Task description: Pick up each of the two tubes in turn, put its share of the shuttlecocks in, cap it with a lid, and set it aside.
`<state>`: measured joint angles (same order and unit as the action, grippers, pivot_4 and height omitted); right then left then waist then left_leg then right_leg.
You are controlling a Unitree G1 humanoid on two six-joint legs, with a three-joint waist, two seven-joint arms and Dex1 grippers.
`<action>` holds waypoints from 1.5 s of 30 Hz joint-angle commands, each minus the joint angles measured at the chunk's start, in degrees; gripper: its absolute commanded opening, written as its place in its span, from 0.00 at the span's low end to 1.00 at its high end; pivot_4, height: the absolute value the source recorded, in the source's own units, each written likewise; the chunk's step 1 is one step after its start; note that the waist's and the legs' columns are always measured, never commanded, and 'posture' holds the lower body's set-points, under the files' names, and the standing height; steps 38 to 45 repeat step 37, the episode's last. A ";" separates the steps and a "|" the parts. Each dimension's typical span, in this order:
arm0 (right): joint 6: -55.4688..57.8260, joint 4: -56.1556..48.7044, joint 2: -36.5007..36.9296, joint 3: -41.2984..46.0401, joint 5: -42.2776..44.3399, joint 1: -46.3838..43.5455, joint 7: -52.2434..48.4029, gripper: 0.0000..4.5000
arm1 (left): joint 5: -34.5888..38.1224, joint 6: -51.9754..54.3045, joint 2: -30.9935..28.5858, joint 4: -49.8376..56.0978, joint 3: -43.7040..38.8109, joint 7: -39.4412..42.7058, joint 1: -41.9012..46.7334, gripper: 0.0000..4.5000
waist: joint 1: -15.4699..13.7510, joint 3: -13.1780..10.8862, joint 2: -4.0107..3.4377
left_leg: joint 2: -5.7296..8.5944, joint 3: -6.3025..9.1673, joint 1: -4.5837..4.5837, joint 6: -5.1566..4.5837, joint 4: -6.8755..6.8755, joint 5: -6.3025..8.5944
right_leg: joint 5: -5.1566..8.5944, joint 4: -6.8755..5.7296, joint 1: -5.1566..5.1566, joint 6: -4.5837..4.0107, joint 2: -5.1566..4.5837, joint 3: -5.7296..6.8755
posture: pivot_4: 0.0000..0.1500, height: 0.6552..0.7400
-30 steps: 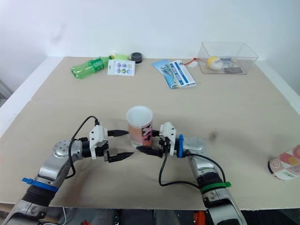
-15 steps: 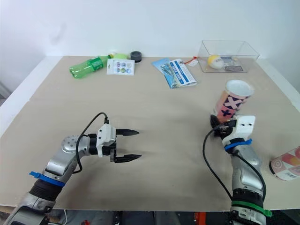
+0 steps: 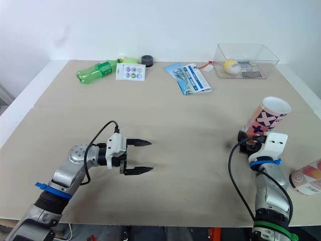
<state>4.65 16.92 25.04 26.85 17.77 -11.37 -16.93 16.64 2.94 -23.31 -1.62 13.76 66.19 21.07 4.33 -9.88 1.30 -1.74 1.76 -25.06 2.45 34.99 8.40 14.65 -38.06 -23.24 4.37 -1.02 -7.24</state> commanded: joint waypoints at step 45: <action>-7.96 -11.45 11.23 -18.53 7.72 2.05 -52.42 1.00 | -3.61 -1.61 0.24 -7.13 -2.91 -4.25 4.41 1.00 | 0.13 -0.29 0.42 | -0.01 0.00 0.05 -0.06 0.01 -0.04 | -0.09 0.01 -0.02 -0.05 -0.04 0.12 | 1.00 1.00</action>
